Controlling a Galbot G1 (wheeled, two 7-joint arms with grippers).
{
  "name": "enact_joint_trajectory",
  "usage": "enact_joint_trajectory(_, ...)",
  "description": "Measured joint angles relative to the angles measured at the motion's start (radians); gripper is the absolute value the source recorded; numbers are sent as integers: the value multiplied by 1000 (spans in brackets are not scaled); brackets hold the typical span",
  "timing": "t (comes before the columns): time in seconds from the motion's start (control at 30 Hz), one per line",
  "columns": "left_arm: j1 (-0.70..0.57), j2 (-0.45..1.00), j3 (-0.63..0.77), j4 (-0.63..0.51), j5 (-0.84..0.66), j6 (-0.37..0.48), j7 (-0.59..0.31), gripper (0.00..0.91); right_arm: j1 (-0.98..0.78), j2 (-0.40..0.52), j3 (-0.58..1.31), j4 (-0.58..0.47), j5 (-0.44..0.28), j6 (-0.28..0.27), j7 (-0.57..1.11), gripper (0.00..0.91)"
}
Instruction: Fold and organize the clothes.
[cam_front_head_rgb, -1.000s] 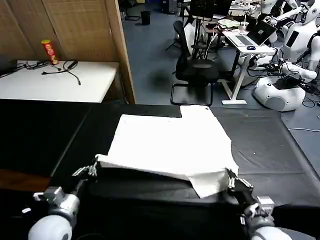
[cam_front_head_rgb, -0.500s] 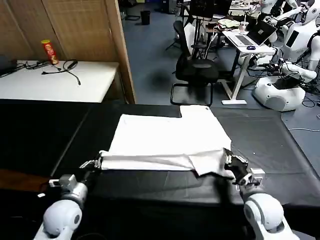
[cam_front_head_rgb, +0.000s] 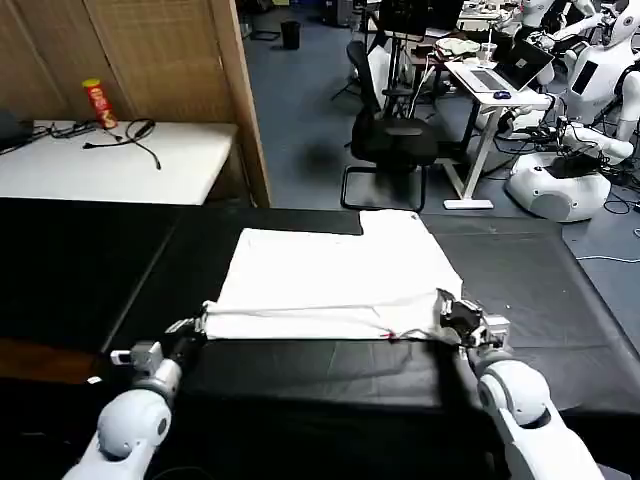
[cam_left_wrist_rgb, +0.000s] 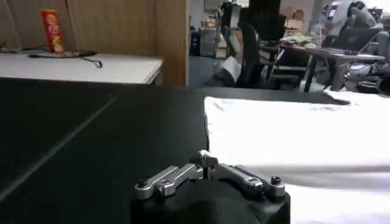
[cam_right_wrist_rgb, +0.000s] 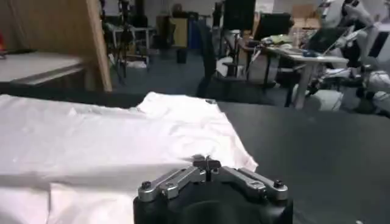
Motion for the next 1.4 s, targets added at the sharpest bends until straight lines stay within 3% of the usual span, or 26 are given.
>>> enact_joint_trajectory(0.23, 50, 13, -28, -54, -13, 23, 0, 878, -159, -21, 79, 141, -27, 14, -16, 878)
enact_joint_trajectory(0.47, 112, 11, -35, -112, -98, 61, 0, 878, -315, -21, 144, 172, -57, 61, -48, 878)
enact_joint_trajectory(0.5, 117, 11, -36, -114, -100, 63, 0, 878, -328, -21, 147, 172, -62, 65, -50, 780)
enact_joint_trajectory(0.7, 133, 14, -41, -117, -115, 65, 0, 878, -356, -24, 146, 171, -110, 84, -66, 673)
enact_joint_trajectory(0.83, 135, 14, -41, -104, -114, 63, 2, 858, -354, -25, 139, 158, -126, 92, -73, 449)
enact_joint_trajectory(0.97, 133, 11, -38, -94, -113, 61, 6, 575, -344, -25, 129, 143, -133, 92, -76, 283)
enact_joint_trajectory(1.0, 132, 11, -37, -90, -113, 60, 8, 302, -340, -24, 126, 139, -133, 92, -77, 254)
enact_joint_trajectory(1.03, 131, 11, -36, -88, -115, 60, 9, 146, -337, -24, 125, 136, -133, 92, -78, 234)
enact_joint_trajectory(1.23, 121, 12, -34, -79, -123, 59, 19, 0, -336, -32, 130, 142, -132, 91, -81, 59)
enact_joint_trajectory(1.4, 116, 20, -34, -71, -136, 56, 22, 0, -341, -36, 139, 156, -128, 73, -66, 20)
